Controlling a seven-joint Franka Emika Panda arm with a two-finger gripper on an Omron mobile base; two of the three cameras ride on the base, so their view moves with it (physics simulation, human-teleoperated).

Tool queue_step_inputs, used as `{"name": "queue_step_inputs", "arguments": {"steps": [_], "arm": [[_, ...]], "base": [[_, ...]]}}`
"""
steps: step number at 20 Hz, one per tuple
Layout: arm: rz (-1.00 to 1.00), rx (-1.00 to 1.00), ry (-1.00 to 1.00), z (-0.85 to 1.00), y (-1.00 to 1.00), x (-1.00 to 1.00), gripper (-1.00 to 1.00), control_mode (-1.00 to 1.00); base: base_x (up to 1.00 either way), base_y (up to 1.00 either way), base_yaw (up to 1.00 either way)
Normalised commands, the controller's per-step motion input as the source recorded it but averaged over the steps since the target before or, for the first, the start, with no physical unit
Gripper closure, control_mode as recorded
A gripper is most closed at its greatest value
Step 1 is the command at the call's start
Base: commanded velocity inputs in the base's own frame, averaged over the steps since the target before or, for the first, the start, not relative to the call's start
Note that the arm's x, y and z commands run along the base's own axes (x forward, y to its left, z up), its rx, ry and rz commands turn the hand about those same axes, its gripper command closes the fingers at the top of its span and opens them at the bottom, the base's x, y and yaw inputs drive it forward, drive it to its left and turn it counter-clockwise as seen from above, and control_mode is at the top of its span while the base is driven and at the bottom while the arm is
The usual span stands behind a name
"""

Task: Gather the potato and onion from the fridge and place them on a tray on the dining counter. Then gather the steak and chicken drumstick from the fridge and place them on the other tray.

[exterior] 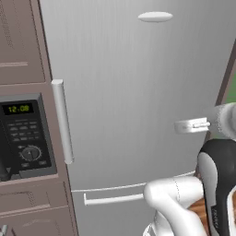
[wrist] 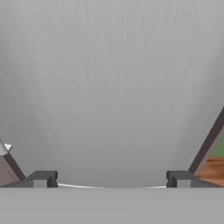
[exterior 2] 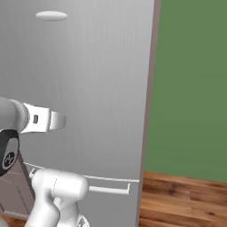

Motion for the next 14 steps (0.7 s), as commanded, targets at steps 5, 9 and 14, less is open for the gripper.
{"name": "queue_step_inputs", "arguments": {"steps": [5, 9, 14], "arm": [[-0.01, 0.00, -0.01, 0.24, 0.04, -0.39, -1.00, -1.00], [0.00, 0.00, 0.00, 0.00, 0.00, 0.00, -1.00, 1.00], [0.00, 0.00, 0.00, 0.00, 0.00, 0.00, -1.00, 1.00]], "base": [[0.00, 0.00, 0.00], [-0.10, 0.78, 0.00], [-0.28, 1.00, -0.01]]}}
